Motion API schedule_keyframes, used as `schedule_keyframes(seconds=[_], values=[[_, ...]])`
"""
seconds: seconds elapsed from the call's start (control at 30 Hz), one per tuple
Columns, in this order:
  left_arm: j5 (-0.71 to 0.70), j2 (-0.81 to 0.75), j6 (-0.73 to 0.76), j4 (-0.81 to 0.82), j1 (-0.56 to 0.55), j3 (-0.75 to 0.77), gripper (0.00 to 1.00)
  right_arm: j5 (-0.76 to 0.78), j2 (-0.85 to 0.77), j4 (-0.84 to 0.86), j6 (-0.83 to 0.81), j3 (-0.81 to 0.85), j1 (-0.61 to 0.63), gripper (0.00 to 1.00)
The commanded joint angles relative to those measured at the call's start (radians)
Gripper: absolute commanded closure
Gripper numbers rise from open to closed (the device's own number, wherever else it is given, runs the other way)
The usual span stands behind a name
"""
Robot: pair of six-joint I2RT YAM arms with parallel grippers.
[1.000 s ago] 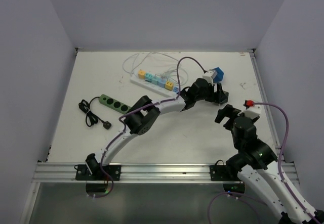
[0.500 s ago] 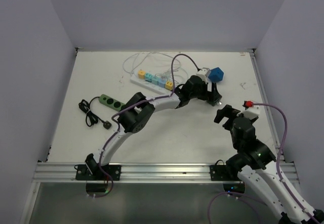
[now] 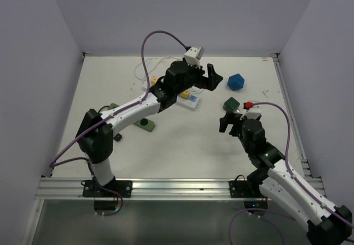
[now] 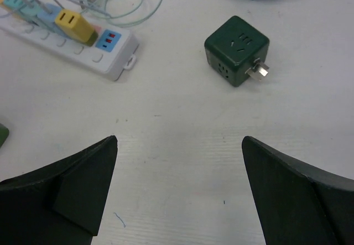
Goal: Pull the plug off the socket
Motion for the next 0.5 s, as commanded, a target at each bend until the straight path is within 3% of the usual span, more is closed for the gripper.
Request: schedule_keyframes(seconds=[0.0, 0.23, 0.33, 0.37, 0.43, 0.47], values=[[-0.115, -0.203, 0.066, -0.055, 0.000, -0.146, 0.00, -0.146, 0.190, 0.204, -0.147, 0.057, -0.001, 0.01], [-0.241, -0.536, 0.117, -0.287, 0.049, -0.283, 0.01, -0.323, 0.580, 0.404, -0.314, 0.219, -0.001, 0.03], [-0.299, -0.643, 0.155, -0.370, 0.060, -0.316, 0.00, -0.398, 0.717, 0.379, -0.374, 0.334, -0.001, 0.16], [-0.310, -0.695, 0.174, -0.381, 0.061, -0.351, 0.00, -0.417, 0.752, 0.381, -0.394, 0.380, -0.002, 0.25], [-0.365, -0.741, 0.190, -0.387, 0.066, -0.391, 0.00, -0.467, 0.849, 0.388, -0.414, 0.422, -0.002, 0.31], [-0.385, -0.779, 0.204, -0.388, 0.066, -0.431, 0.00, -0.493, 0.879, 0.381, -0.428, 0.474, -0.004, 0.39]])
